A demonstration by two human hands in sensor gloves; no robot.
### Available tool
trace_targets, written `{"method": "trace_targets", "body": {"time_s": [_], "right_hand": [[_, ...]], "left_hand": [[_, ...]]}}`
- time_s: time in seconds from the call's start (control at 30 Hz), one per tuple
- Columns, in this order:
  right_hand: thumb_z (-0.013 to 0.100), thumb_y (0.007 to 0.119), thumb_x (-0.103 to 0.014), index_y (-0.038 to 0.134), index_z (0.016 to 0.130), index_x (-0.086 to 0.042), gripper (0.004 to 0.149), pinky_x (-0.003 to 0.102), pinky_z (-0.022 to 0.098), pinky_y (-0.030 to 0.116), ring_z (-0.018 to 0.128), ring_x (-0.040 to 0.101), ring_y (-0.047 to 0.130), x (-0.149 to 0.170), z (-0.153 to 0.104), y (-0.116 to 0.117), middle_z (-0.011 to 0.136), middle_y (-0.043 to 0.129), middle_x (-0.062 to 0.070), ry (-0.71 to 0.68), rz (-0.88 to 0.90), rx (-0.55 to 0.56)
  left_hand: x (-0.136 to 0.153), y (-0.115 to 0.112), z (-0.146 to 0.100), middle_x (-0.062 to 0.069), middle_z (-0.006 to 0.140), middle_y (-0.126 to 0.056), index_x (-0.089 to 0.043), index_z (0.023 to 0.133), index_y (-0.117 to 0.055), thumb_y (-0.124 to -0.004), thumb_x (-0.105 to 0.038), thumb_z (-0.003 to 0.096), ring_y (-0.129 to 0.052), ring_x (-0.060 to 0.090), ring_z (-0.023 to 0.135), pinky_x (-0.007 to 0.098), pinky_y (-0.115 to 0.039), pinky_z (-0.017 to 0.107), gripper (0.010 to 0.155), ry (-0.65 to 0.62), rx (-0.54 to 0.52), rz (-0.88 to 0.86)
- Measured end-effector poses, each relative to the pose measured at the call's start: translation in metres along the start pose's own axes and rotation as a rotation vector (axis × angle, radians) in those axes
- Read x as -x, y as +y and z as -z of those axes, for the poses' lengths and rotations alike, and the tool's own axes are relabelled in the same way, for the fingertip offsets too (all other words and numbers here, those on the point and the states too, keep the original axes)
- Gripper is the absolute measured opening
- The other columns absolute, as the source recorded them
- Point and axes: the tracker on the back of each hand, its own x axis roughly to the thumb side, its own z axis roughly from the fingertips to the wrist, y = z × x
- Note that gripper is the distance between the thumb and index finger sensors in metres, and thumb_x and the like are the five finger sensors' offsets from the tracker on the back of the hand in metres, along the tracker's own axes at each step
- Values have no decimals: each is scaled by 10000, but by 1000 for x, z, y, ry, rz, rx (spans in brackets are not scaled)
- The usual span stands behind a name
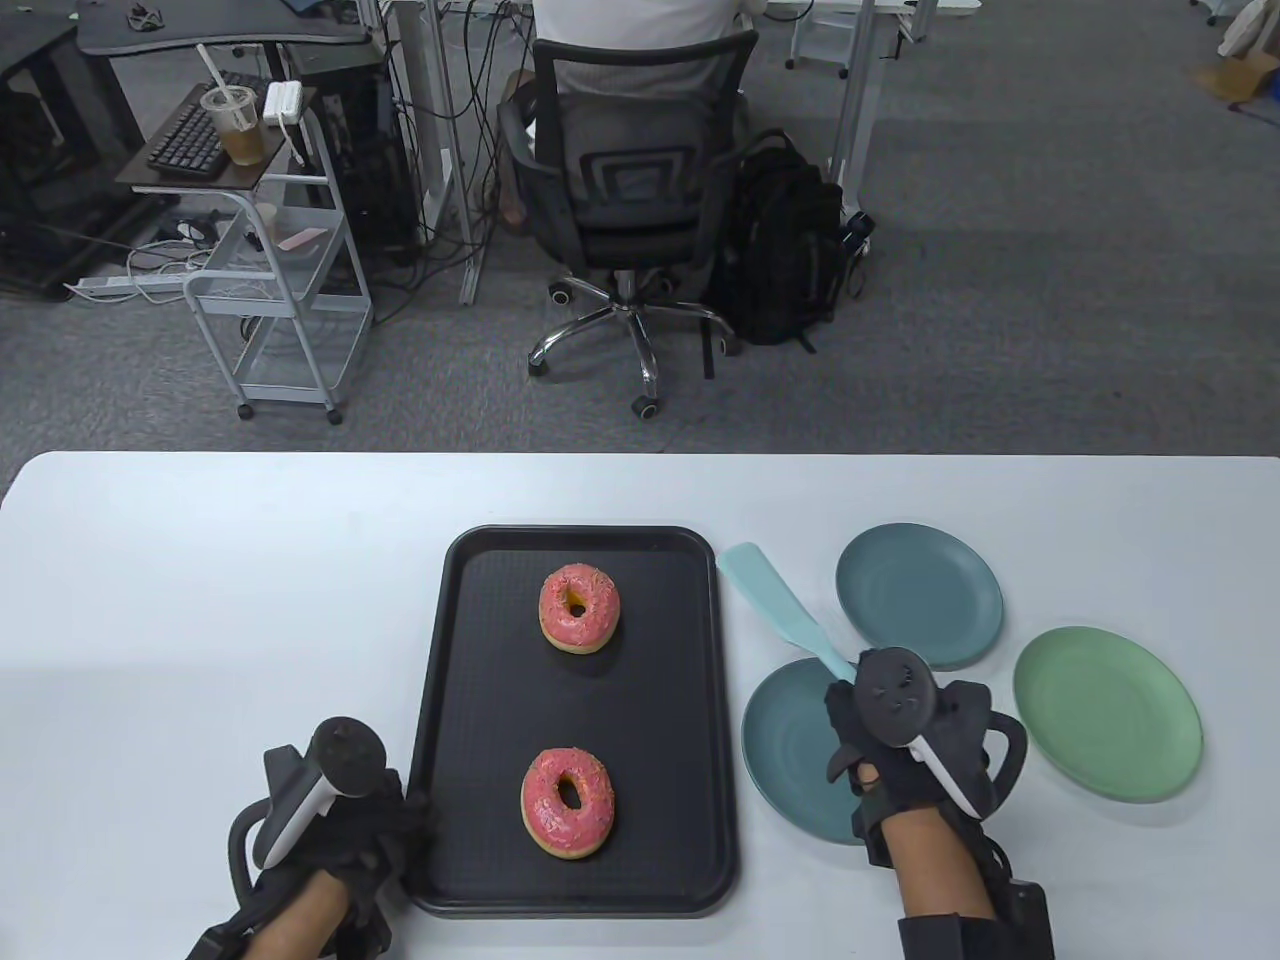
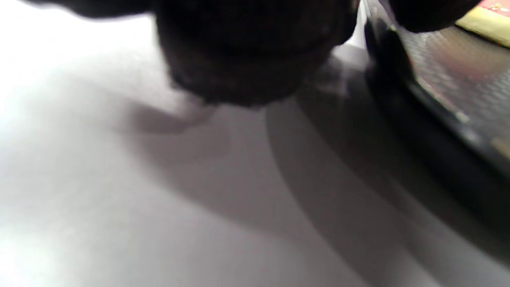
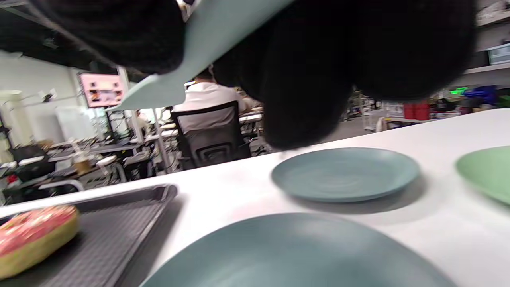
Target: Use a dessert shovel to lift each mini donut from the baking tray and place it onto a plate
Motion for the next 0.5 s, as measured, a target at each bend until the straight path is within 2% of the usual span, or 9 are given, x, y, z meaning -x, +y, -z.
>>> {"method": "trace_targets", "body": {"time_s": [0.07,0.2,0.4,0.5], "right_hand": [[480,834,-462,777,864,-43,571,392,145,869,226,197,998,-16,2,5,683,932,156,-28,-26,-11],[473,845,-473,786,850,-56,565,353,86,830,155,166,951,-32,8,15,608,950,133,-61,-35,-50],[449,885,-491,812,855,-84,580,350,73,810,135,169,933,-45,22,35,563,965,119,-68,-122,-83],[433,900,-495,824,867,-102,591,358,83,805,143,177,930,-47,32,47,556,965,112,-81,-180,-115]], "left_hand": [[-2,-1,0,-6,594,-933,-283,818,-740,-744,-601,420,-1060,123,159,289,-907,98,509,-1,0,9],[-3,-1,0,-6,582,-935,-288,810,-746,-742,-597,420,-1058,121,158,293,-905,94,497,-1,-3,18],[-4,-1,-1,-9,570,-939,-281,803,-754,-751,-587,420,-1058,119,151,292,-906,93,490,0,5,16],[-5,-1,-1,-16,579,-926,-286,834,-721,-757,-598,418,-1057,107,163,286,-908,101,522,7,28,25]]}}
